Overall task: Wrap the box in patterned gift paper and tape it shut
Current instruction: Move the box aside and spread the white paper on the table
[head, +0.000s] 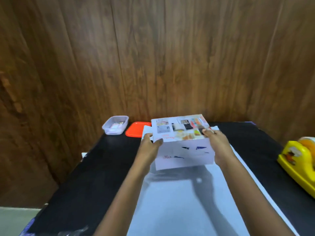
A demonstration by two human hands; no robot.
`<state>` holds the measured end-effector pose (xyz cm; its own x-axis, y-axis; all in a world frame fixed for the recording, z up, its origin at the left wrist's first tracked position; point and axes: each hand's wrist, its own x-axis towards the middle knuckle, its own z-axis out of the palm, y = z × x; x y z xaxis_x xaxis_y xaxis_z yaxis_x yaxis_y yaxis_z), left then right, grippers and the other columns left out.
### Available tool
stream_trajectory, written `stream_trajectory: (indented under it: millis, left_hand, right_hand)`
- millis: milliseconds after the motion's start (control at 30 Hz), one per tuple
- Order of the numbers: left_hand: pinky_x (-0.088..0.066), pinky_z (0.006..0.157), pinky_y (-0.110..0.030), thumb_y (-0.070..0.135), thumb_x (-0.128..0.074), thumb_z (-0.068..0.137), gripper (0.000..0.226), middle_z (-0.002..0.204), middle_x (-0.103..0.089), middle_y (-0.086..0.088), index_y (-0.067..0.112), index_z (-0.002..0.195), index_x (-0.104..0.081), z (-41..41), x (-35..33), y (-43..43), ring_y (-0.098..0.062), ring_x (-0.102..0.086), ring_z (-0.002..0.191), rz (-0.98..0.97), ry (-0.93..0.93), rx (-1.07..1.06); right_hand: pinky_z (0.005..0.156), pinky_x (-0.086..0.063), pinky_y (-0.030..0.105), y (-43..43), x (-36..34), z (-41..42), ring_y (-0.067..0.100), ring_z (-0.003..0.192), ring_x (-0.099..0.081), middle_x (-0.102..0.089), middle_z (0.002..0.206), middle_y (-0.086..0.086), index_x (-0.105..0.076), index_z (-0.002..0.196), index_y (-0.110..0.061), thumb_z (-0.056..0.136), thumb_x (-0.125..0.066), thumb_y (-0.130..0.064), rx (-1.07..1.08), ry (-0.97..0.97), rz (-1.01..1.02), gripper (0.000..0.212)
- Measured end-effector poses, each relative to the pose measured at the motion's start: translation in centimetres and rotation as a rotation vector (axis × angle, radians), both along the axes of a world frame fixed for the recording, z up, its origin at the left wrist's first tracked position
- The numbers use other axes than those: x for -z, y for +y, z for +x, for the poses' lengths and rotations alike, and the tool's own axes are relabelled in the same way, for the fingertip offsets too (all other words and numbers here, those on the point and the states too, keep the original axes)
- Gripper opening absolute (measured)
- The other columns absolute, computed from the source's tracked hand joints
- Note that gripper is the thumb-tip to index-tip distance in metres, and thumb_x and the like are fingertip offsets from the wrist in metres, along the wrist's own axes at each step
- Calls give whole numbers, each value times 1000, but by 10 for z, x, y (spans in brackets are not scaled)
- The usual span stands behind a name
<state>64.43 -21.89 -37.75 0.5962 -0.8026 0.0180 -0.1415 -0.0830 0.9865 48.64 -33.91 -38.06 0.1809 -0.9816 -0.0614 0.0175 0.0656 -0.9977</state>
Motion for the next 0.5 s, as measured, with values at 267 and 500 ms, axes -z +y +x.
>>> stream_trajectory:
  millis: [267,500]
  left_hand:
    - [-45,94,-39,17,-49,96,17,103,-59,3,31,106,-46,-31,14,-14,-20,-57,101,62,-10,102]
    - [-47,86,-41,19,-50,96,15,106,-60,1,29,107,-49,-30,27,-8,-17,-56,92,85,71,61]
  right_hand:
    - [58,-32,26,4,26,-42,22,93,-48,-56,107,5,-55,115,-9,94,-53,-25,82,66,89,26]
    - [65,-36,29,10,32,-47,20,97,-49,-57,112,4,-52,120,-11,95,-52,-29,43,83,89,30]
